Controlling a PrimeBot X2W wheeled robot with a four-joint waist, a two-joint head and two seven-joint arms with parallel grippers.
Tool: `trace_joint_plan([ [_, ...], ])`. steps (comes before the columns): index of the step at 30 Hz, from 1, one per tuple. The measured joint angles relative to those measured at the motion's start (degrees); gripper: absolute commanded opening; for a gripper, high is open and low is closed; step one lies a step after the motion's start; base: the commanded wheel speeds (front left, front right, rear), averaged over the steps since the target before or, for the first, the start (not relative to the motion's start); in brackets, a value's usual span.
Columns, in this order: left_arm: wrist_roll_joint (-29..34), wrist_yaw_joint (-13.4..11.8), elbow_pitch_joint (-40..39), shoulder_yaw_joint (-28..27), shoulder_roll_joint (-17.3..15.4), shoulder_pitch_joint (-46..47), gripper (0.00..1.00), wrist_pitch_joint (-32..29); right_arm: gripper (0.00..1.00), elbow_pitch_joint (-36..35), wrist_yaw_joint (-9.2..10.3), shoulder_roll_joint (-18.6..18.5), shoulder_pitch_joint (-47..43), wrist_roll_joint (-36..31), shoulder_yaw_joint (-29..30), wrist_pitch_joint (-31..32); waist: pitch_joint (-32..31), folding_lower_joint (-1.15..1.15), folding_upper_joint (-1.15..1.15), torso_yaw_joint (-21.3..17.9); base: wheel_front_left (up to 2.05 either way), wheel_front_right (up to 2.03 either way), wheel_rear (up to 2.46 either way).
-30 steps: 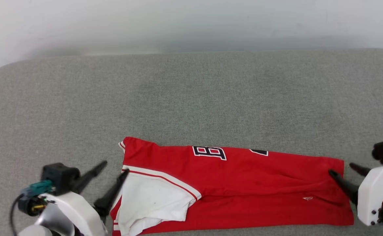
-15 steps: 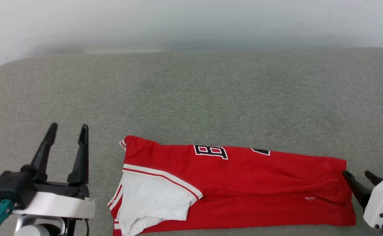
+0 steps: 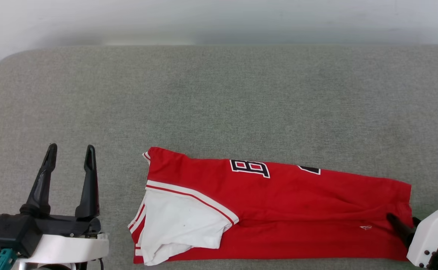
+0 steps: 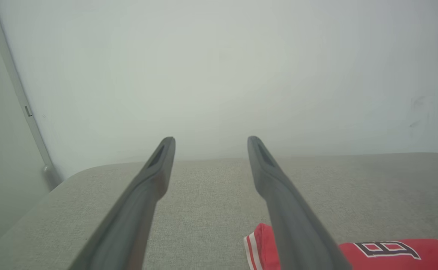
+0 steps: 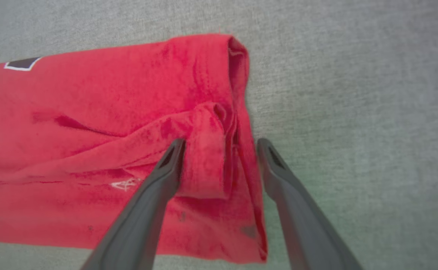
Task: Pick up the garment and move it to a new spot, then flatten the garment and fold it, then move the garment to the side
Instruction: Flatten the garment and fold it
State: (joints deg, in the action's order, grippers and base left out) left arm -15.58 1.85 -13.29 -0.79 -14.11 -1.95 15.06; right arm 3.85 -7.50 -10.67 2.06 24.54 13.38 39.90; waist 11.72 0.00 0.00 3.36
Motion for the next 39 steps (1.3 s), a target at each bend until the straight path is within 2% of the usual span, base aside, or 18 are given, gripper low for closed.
trace_joint_plan([
  [6, 2.52, 3.65, 1.13, -2.3, 3.02, 1.36, 1.0, 0.0, 1.0, 4.11, -0.01, -0.11, 0.7, -1.0, -0.22, -0.44, 1.56, 0.0, 0.0, 0.99, 0.0, 0.0, 0.0],
  [17, 4.82, 5.33, 4.24, -2.72, 5.19, 1.43, 1.0, 0.01, 1.0, 5.89, 0.44, -0.74, 0.73, 1.4, -4.6, -1.78, 1.89, 0.0, 0.0, 1.61, 0.0, 0.0, 0.0],
  [18, 4.85, 5.41, 4.52, -2.59, 5.23, 1.42, 1.0, 0.01, 0.72, 6.12, 0.44, -1.02, 0.81, 1.31, -5.11, -2.02, 1.75, 0.0, 0.0, 1.59, 0.0, 0.0, 0.0],
  [19, 4.86, 5.47, 4.69, -2.52, 5.25, 1.42, 1.0, 0.0, 0.0, 6.2, 0.44, -1.62, 0.82, 0.71, -5.99, -2.43, 1.59, 0.0, 0.0, 1.56, 0.0, 0.0, 0.0],
  [25, 4.82, 5.49, 5.22, -2.65, 5.25, 1.3, 1.0, 0.0, 0.0, 6.56, -0.01, -1.54, 1.37, -1.92, -6.6, -5.69, 0.87, 0.0, 0.0, 0.92, 0.0, 0.0, 0.0],
  [29, 4.54, 5.5, 5.34, -2.29, 4.9, 1.23, 1.0, 0.0, 0.0, 6.78, -0.08, -1.25, 1.8, -2.81, -4.66, -7.2, 0.55, 0.0, 0.0, 0.36, 0.0, 0.0, 0.0],
  [33, 4.28, 5.54, 5.36, -2.07, 4.49, 1.18, 1.0, 0.0, 0.0, 7.82, -0.09, -1.8, 2.69, -4.24, -0.91, -8.78, 0.38, 0.0, 0.0, -0.16, 0.0, 0.0, 0.0],
  [39, 4.23, 5.55, 5.43, -1.76, 4.02, 1.09, 1.0, 0.01, 0.0, 11.01, -0.03, -4.49, 4.21, -10.03, 7.15, -11.25, 0.17, 0.0, 0.0, -1.07, 0.0, 0.0, 0.0],
])
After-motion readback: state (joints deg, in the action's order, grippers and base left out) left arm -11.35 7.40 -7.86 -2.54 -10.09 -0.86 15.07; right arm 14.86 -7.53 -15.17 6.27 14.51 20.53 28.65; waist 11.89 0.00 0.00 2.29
